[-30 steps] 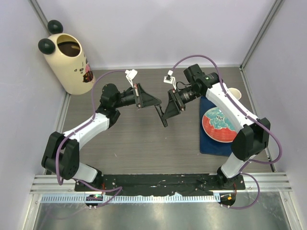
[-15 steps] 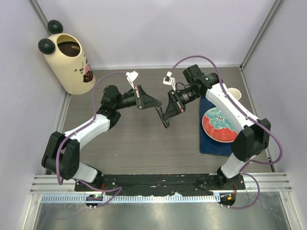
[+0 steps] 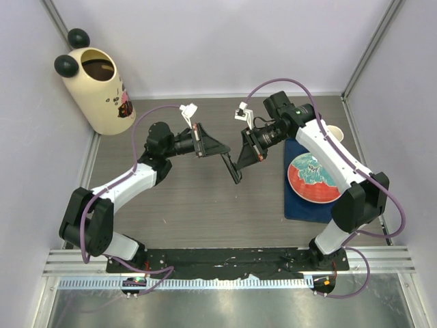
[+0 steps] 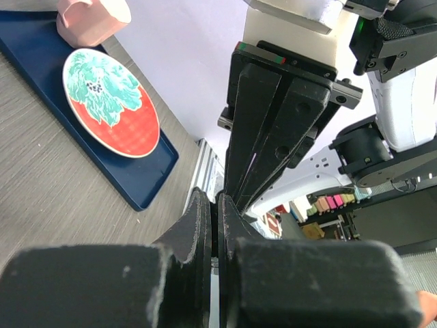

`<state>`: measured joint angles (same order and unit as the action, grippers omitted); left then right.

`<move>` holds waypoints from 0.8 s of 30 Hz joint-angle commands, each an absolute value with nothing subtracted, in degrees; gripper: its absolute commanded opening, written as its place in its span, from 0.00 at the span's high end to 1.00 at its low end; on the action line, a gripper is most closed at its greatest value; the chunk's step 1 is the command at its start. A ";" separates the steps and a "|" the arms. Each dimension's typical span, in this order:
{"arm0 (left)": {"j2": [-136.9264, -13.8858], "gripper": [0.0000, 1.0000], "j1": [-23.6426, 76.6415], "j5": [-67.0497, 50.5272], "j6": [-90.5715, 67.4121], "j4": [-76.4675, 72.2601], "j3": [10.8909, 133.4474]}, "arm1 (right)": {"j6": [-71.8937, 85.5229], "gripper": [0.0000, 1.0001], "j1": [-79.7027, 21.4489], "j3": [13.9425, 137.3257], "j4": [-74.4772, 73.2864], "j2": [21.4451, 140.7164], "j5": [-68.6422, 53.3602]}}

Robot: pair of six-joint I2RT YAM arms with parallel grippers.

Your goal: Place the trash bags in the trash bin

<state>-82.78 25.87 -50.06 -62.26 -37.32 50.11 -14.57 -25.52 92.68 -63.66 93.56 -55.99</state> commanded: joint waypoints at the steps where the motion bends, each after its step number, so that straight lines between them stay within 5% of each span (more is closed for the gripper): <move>1: -81.65 1.00 25.66 -50.01 -61.00 -37.88 50.01 | -14.94 0.99 -25.49 93.87 -63.63 90.79 -56.95; 21: -82.53 1.00 24.96 -48.52 -63.45 -38.93 50.10 | -13.54 0.99 -25.75 92.64 -61.26 91.84 -59.59; 24: -82.71 1.00 25.05 -48.51 -63.81 -39.37 50.27 | -13.01 0.91 -26.19 92.90 -60.21 92.72 -59.42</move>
